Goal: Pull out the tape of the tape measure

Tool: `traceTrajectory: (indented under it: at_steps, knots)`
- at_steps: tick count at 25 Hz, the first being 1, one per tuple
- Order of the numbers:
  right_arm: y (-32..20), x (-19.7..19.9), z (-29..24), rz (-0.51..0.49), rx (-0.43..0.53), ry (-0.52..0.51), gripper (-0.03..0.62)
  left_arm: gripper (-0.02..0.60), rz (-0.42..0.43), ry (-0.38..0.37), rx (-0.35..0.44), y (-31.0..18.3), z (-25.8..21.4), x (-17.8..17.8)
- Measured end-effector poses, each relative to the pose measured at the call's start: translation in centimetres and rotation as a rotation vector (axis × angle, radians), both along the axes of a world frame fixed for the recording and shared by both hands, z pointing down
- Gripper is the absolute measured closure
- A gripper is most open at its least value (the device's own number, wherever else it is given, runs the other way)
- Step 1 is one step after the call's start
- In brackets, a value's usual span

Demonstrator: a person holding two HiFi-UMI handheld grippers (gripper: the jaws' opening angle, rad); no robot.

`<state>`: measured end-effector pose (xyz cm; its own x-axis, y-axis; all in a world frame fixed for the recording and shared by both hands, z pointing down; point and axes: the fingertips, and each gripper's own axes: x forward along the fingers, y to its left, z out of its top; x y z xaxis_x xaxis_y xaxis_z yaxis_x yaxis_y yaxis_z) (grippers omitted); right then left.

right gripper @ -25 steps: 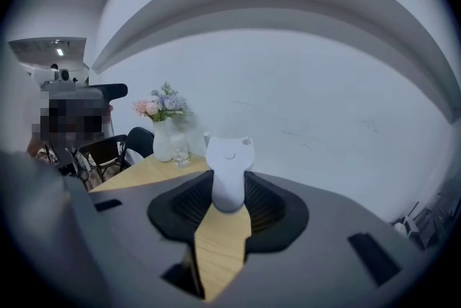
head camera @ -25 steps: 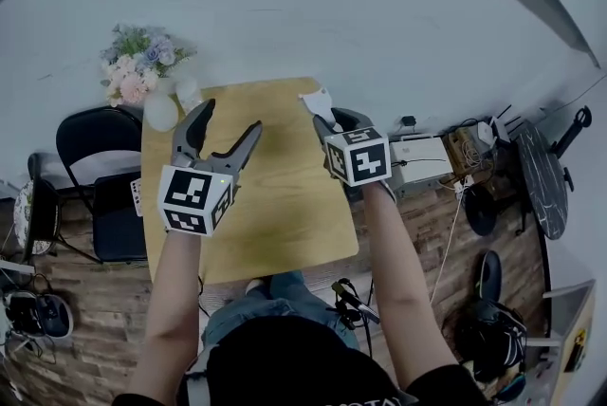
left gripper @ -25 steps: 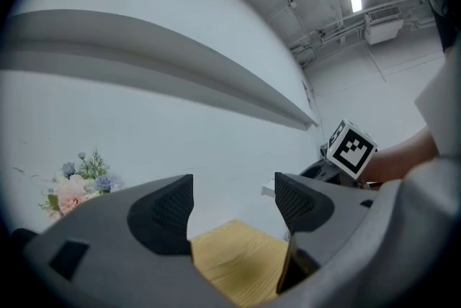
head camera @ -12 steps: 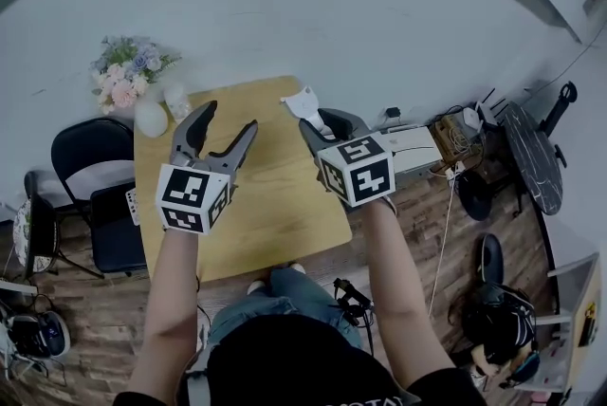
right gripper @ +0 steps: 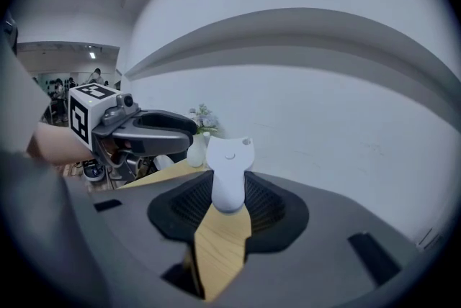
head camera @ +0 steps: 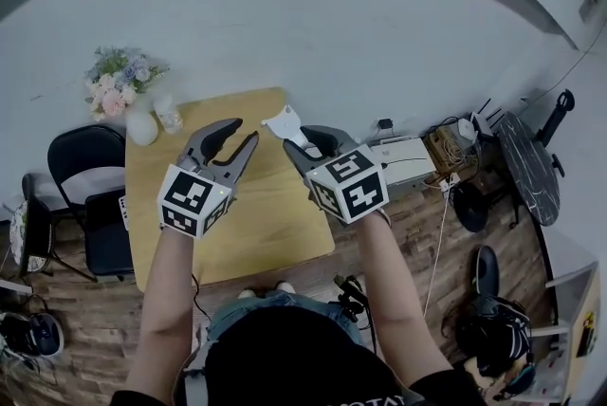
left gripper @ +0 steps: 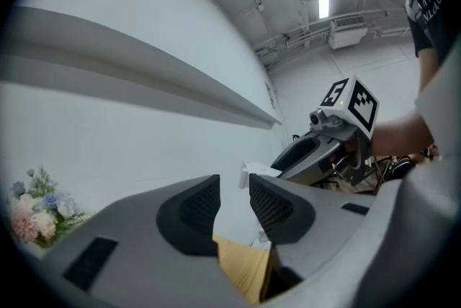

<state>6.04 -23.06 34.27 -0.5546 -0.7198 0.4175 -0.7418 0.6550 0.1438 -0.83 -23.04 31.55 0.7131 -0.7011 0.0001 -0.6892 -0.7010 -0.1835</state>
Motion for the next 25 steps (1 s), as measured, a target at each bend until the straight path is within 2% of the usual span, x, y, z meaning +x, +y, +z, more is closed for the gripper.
traceTrajectory:
  at_steps: [2, 11, 13, 16, 20, 25]
  knots:
    - [0.5, 0.1, -0.1, -0.036, -0.001, 0.013, 0.450, 0.459, 0.031, -0.006, -0.004, 0.5, 0.0, 0.9]
    - [2.0, 0.1, -0.4, -0.172, -0.002, 0.044, 0.450, 0.461, 0.144, -0.070, 0.006, 1.7, 0.0, 2.7]
    - [2.0, 0.2, -0.5, -0.192, -0.004, 0.044, 0.450, 0.508, 0.178, -0.075, 0.014, 2.0, -0.1, 3.1]
    - [2.2, 0.5, -0.8, -0.210, 0.002, 0.062, 0.450, 0.523, 0.201, -0.098, 0.024, 2.3, -0.3, 3.4]
    - [1.9, 0.6, -0.7, -0.167, 0.002, 0.050, 0.450, 0.538, 0.168, -0.130, 0.026, 1.8, -0.3, 3.4]
    - [0.6, 1.3, 0.2, -0.037, -0.001, 0.038, 0.450, 0.540, 0.054, -0.120, -0.002, 0.3, 0.4, 2.3]
